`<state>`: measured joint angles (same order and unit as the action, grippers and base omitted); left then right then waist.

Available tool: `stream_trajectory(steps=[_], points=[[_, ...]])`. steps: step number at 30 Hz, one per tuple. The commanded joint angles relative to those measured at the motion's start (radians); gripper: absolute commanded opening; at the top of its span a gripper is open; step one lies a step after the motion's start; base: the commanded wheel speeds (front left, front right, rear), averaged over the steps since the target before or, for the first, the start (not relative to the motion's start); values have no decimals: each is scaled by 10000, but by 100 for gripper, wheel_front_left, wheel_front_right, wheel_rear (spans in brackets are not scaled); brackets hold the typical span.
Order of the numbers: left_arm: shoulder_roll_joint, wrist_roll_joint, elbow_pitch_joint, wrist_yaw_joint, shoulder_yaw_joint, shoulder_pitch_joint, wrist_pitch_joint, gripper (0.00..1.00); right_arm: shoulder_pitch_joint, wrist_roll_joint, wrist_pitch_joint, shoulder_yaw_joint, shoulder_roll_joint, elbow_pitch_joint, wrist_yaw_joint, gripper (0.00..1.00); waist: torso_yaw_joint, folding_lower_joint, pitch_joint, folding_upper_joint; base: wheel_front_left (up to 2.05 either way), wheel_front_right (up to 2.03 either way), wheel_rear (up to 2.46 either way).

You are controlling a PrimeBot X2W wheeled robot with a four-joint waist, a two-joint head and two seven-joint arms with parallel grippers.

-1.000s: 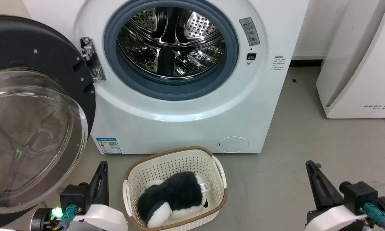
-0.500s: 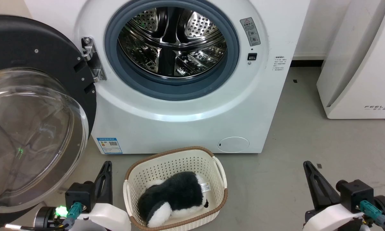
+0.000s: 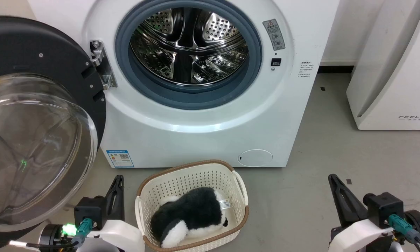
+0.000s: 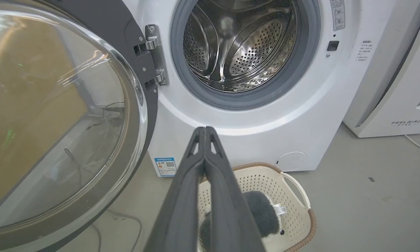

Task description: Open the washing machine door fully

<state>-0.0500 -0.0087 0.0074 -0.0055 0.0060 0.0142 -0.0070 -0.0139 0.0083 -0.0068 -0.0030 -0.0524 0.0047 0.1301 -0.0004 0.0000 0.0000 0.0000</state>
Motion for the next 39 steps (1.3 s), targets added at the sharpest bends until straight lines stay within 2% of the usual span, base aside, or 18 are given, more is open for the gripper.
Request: stream_trajectory(steps=[1,39], points=[[-3,87,-74,55,-60,-142,70,0,139,-83,68,30,22,-47,6,0,4,0,0,0,0,0,0],[-3,87,-74,55,-60,-142,70,0,139,-83,68,30,22,-47,6,0,4,0,0,0,0,0,0]])
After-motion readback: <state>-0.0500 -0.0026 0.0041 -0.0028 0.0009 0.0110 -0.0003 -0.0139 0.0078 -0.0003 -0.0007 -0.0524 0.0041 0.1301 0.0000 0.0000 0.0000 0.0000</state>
